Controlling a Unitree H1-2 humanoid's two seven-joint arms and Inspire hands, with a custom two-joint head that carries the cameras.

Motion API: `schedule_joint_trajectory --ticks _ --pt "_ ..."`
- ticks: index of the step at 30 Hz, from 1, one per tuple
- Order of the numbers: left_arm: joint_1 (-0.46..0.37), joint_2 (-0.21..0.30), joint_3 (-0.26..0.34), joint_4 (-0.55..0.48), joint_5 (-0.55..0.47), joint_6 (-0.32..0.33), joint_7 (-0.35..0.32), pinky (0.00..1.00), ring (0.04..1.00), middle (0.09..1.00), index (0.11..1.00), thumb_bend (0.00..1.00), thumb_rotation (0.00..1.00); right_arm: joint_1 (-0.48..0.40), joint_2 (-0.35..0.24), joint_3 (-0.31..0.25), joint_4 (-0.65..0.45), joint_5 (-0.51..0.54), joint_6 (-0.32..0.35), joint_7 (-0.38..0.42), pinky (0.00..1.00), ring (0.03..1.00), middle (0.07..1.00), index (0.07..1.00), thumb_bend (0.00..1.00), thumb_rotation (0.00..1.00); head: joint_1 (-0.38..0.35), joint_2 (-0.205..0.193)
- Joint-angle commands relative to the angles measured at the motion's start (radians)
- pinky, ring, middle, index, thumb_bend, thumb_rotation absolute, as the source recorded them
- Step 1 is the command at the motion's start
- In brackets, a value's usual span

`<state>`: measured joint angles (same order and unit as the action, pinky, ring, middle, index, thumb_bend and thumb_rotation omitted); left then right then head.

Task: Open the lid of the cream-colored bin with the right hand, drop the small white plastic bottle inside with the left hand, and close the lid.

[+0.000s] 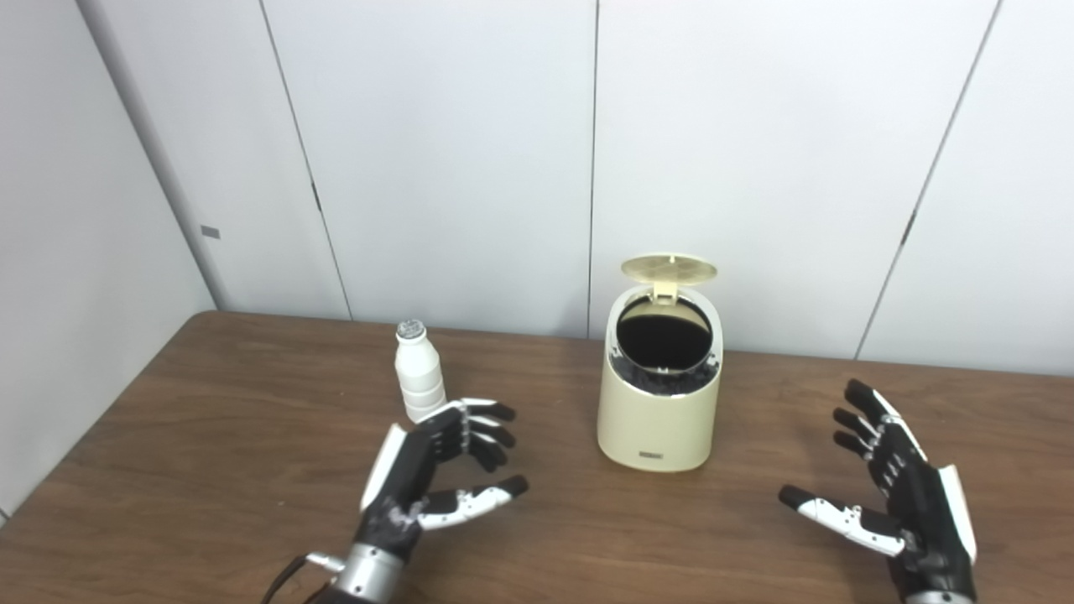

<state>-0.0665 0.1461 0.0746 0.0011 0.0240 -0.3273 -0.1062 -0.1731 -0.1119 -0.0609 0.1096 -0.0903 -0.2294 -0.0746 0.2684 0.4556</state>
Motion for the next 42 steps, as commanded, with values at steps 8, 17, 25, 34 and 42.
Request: schedule_joint_trajectory --ticks 8,17,25,34,42 --pt "0.039 0.035 0.093 -0.068 0.036 0.032 0.090 0.58 0.654 0.697 0.709 0.69 0.00 -0.018 -0.012 -0.007 -0.106 0.016 0.049 0.017 0.75 0.822 0.879 0.859 0.74 0.02 0.045 -0.002" --pt "0.017 0.003 0.151 -0.059 0.145 0.053 0.234 0.59 0.680 0.753 0.782 0.67 0.00 -0.007 -0.008 -0.006 -0.167 0.015 0.103 0.026 0.75 0.820 0.884 0.864 0.72 0.00 0.051 0.002" --pt "-0.047 0.033 0.155 0.019 0.158 0.071 0.268 0.65 0.763 0.813 0.833 0.68 0.00 0.000 0.002 0.002 -0.212 0.012 0.145 0.029 0.75 0.830 0.891 0.868 0.71 0.00 0.046 0.004" --pt "-0.130 0.070 0.133 0.153 0.165 0.075 0.271 0.67 0.777 0.830 0.850 0.72 0.00 0.000 -0.001 0.008 -0.231 0.000 0.165 0.034 0.71 0.823 0.895 0.875 0.71 0.00 0.046 0.004" --pt "-0.199 0.095 0.115 0.263 0.186 0.059 0.291 0.68 0.788 0.826 0.847 0.74 0.01 0.010 0.007 0.007 -0.246 0.011 0.177 0.038 0.71 0.822 0.893 0.867 0.71 0.00 0.029 0.004"
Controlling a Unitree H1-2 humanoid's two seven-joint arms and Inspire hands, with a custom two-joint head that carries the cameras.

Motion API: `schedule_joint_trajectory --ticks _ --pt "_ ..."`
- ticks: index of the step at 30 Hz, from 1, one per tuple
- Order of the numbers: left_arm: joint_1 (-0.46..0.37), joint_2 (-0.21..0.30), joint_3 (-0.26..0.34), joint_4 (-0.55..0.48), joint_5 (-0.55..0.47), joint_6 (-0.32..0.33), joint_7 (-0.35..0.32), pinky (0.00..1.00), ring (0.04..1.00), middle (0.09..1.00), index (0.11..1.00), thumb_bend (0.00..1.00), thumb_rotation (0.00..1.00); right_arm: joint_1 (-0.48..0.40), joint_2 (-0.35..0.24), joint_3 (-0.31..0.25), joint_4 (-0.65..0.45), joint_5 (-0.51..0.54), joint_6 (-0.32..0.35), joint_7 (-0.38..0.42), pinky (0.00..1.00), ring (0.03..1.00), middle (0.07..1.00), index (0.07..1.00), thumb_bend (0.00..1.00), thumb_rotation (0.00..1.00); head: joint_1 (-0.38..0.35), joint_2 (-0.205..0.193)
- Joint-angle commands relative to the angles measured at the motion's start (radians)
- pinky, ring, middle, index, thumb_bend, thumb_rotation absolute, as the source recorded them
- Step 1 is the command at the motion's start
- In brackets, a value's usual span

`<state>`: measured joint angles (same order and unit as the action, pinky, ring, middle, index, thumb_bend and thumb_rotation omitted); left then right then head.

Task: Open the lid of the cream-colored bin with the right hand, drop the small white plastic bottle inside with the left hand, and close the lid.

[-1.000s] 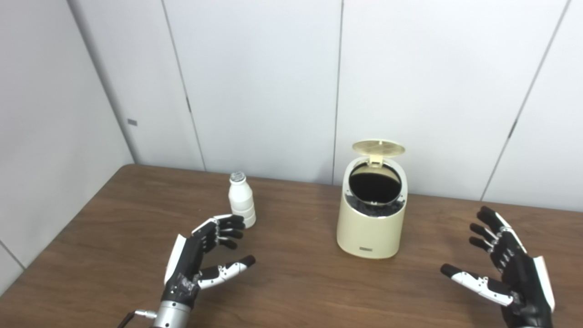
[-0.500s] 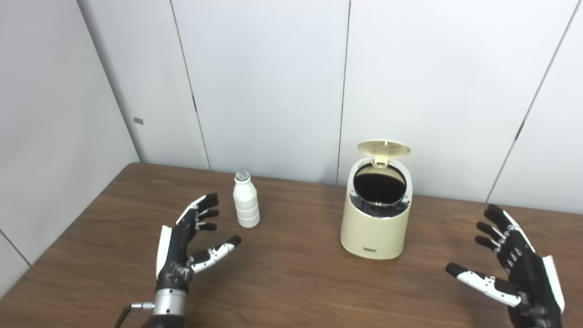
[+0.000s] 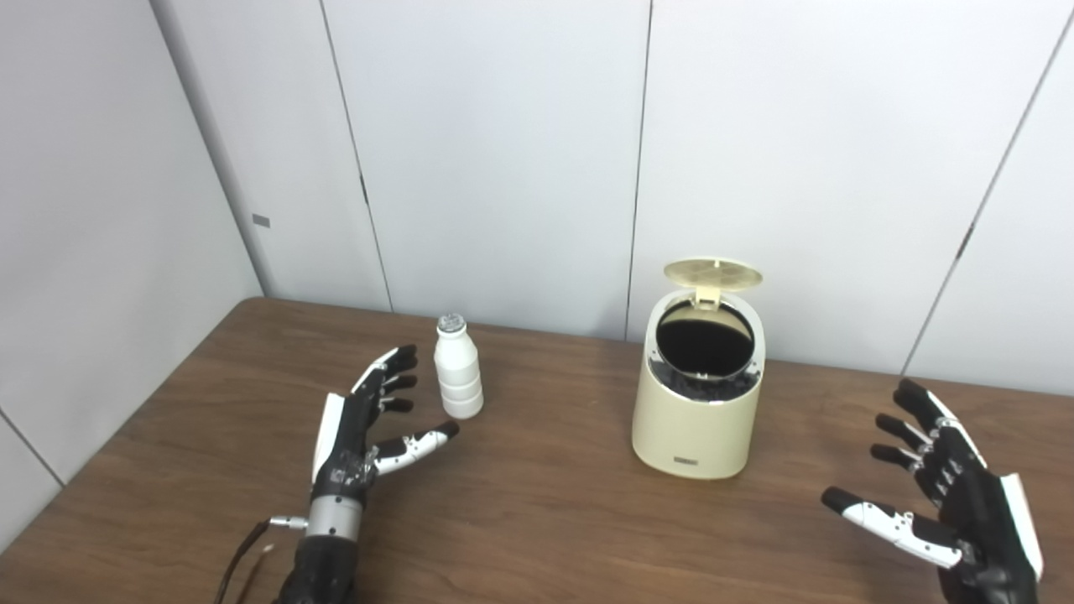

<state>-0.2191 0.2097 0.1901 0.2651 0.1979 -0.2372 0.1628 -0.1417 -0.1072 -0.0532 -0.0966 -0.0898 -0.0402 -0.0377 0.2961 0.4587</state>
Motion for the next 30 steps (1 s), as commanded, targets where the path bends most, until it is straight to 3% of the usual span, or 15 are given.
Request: schedule_joint_trajectory --ticks 1,7,13,18,30 --pt "-0.052 0.034 -0.001 0.008 0.014 -0.031 0.024 0.68 0.789 0.827 0.846 0.74 0.01 -0.021 0.003 0.000 -0.043 0.008 -0.008 0.002 0.72 0.825 0.894 0.870 0.71 0.00 0.000 0.002" --pt "-0.087 0.038 -0.014 0.044 0.022 -0.018 0.040 0.67 0.790 0.830 0.850 0.73 0.00 -0.019 0.006 0.005 -0.050 -0.018 -0.003 -0.002 0.71 0.816 0.882 0.861 0.71 0.00 -0.005 0.001" --pt "-0.109 0.033 -0.024 0.093 0.016 -0.066 0.062 0.67 0.773 0.813 0.831 0.72 0.00 -0.015 0.011 0.006 -0.052 -0.023 -0.005 -0.003 0.72 0.822 0.892 0.872 0.70 0.00 -0.014 0.002" --pt "-0.119 0.027 -0.032 0.106 0.016 -0.069 0.071 0.70 0.770 0.809 0.833 0.71 0.00 -0.011 0.012 0.005 -0.047 -0.022 -0.012 -0.002 0.72 0.821 0.887 0.867 0.70 0.00 -0.018 0.002" --pt "-0.157 0.020 -0.055 0.172 0.002 -0.127 0.084 0.63 0.743 0.791 0.805 0.70 0.00 -0.001 0.013 0.005 -0.051 -0.024 -0.012 -0.002 0.71 0.816 0.888 0.867 0.72 0.00 -0.030 0.009"
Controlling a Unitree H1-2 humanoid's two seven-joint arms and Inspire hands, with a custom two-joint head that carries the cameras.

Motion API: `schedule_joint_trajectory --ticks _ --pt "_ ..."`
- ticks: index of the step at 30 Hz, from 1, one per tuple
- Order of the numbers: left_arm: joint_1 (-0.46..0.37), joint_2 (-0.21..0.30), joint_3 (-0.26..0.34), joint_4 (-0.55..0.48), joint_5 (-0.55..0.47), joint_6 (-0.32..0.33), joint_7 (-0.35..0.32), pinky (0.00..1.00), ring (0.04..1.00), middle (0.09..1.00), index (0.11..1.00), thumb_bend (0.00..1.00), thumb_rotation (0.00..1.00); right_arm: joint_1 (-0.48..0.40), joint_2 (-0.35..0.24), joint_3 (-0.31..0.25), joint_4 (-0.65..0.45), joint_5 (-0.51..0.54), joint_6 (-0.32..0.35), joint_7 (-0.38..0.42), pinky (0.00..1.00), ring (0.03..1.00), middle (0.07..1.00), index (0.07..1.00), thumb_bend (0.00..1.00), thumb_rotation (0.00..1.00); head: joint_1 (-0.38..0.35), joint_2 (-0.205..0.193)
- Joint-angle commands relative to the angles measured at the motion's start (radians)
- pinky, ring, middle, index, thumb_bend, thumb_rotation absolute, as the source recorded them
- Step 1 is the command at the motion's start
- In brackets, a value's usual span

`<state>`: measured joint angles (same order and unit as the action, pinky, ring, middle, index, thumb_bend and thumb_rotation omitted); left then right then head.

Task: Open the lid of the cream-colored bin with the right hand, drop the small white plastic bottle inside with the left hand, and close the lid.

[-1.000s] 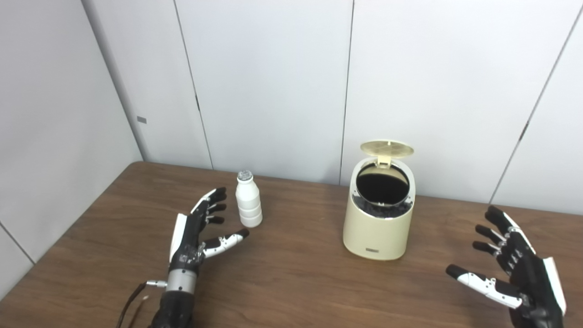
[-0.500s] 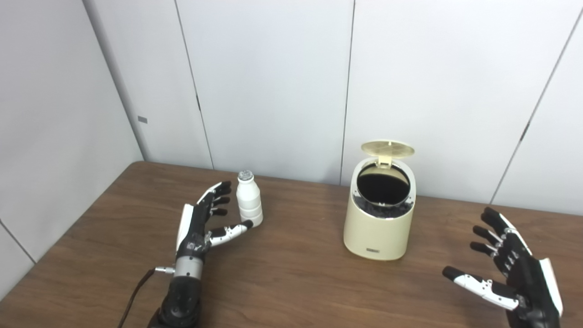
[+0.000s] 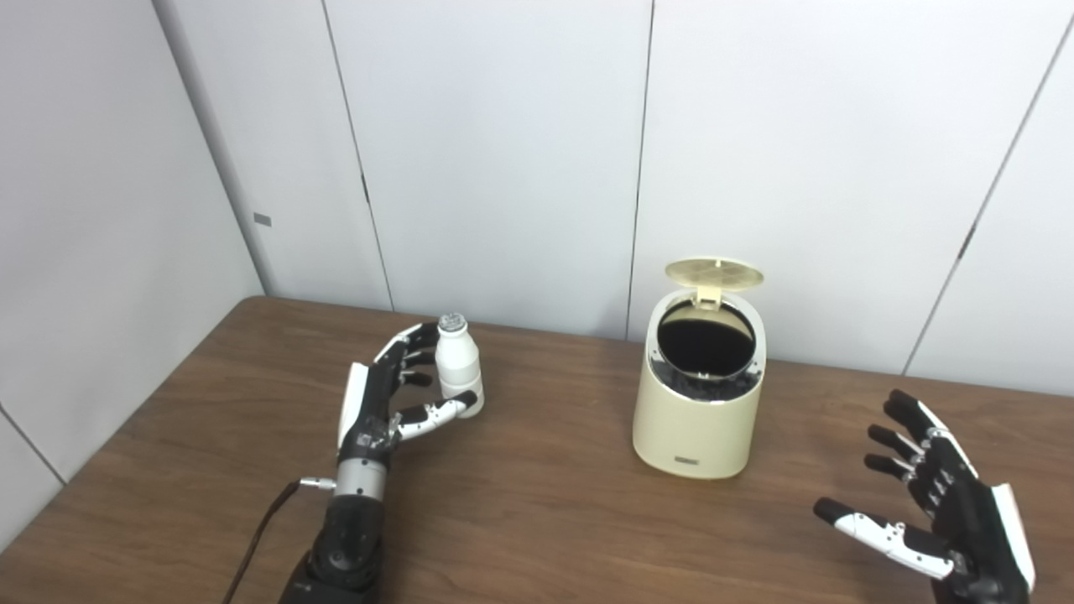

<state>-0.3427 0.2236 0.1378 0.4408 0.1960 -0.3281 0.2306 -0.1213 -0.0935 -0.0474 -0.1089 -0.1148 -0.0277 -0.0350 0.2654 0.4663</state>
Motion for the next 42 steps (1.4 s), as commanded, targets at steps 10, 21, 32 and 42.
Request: schedule_joint_trajectory --ticks 10,21,32,42 --pt "-0.050 0.005 -0.009 0.039 0.008 -0.045 0.029 0.61 0.732 0.786 0.798 0.70 0.00 -0.017 -0.002 0.002 -0.047 0.006 -0.018 0.003 0.72 0.823 0.895 0.869 0.72 0.00 -0.008 0.005" --pt "-0.065 -0.020 0.010 0.060 0.066 -0.009 0.155 0.35 0.417 0.457 0.529 0.52 0.00 -0.014 -0.001 0.002 -0.059 0.007 -0.008 0.002 0.72 0.822 0.895 0.868 0.72 0.00 -0.008 0.011" --pt "-0.063 -0.013 -0.002 0.076 0.072 -0.018 0.167 0.33 0.419 0.471 0.520 0.50 0.00 -0.015 -0.003 0.003 -0.055 0.004 -0.011 0.002 0.72 0.822 0.898 0.873 0.73 0.00 -0.008 0.011" --pt "-0.050 -0.012 -0.023 0.037 0.053 -0.035 0.123 0.34 0.423 0.478 0.520 0.50 0.00 -0.025 0.008 0.011 -0.017 -0.019 -0.041 -0.015 0.71 0.810 0.891 0.871 0.74 0.00 -0.041 -0.010"
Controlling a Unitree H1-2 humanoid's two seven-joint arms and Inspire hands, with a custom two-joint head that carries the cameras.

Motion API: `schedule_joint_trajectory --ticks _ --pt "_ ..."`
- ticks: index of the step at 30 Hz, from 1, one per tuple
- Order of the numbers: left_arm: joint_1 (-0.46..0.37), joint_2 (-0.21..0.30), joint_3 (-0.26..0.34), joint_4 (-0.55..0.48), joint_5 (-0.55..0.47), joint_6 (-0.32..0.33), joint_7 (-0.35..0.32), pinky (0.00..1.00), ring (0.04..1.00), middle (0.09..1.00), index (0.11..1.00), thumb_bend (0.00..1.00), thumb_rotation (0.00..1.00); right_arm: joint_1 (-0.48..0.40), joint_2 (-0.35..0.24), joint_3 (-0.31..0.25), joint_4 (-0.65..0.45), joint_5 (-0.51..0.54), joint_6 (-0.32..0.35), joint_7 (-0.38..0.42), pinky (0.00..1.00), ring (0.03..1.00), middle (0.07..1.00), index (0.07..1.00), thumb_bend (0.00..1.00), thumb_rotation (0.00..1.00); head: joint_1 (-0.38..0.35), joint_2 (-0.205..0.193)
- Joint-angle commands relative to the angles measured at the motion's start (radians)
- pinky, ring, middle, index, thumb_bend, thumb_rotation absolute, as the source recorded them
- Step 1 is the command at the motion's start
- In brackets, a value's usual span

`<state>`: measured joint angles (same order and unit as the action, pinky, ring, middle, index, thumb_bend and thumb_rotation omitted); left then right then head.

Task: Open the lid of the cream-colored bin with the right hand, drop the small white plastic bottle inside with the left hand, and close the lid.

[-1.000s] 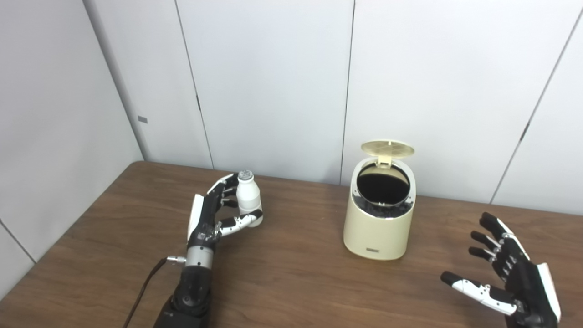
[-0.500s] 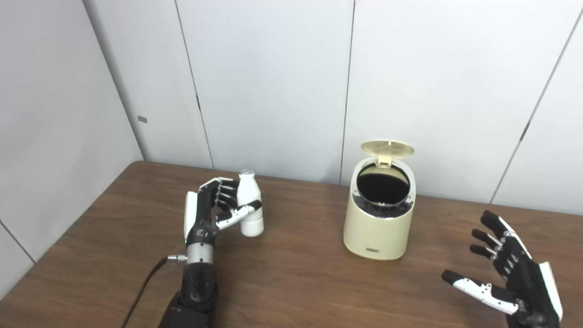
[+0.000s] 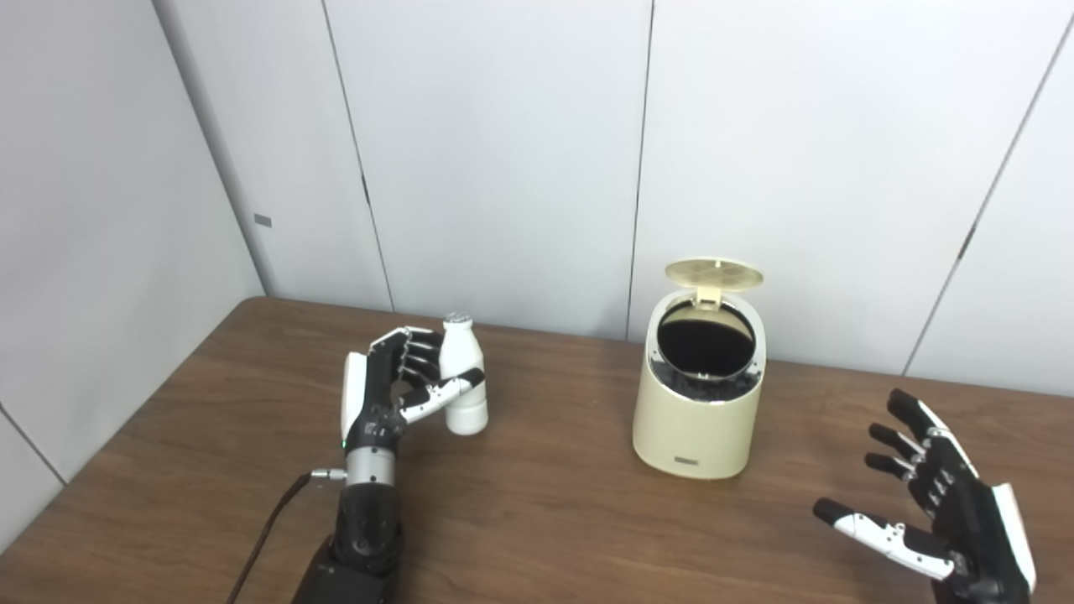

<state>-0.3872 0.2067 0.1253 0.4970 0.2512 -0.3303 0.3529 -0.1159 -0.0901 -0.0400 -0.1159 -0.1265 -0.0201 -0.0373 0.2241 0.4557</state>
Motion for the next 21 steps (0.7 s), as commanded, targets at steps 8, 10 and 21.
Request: schedule_joint_trajectory --ticks 8,10,21 --pt "-0.005 -0.021 -0.051 -0.168 -0.016 -0.053 -0.055 0.33 0.416 0.477 0.516 0.50 0.00 -0.056 0.012 0.013 0.087 -0.022 -0.126 -0.033 0.69 0.800 0.883 0.861 0.75 0.02 -0.054 -0.032" --pt "-0.014 -0.036 -0.062 -0.232 -0.036 -0.056 -0.082 0.36 0.425 0.478 0.509 0.50 0.00 -0.061 0.017 0.017 0.109 -0.029 -0.144 -0.042 0.70 0.799 0.885 0.862 0.75 0.01 -0.075 -0.042" --pt "-0.129 -0.074 -0.106 -0.331 -0.138 -0.134 -0.204 0.39 0.438 0.480 0.501 0.50 0.00 -0.089 0.039 0.036 0.212 -0.068 -0.214 -0.085 0.70 0.797 0.884 0.861 0.77 0.10 -0.138 -0.086"
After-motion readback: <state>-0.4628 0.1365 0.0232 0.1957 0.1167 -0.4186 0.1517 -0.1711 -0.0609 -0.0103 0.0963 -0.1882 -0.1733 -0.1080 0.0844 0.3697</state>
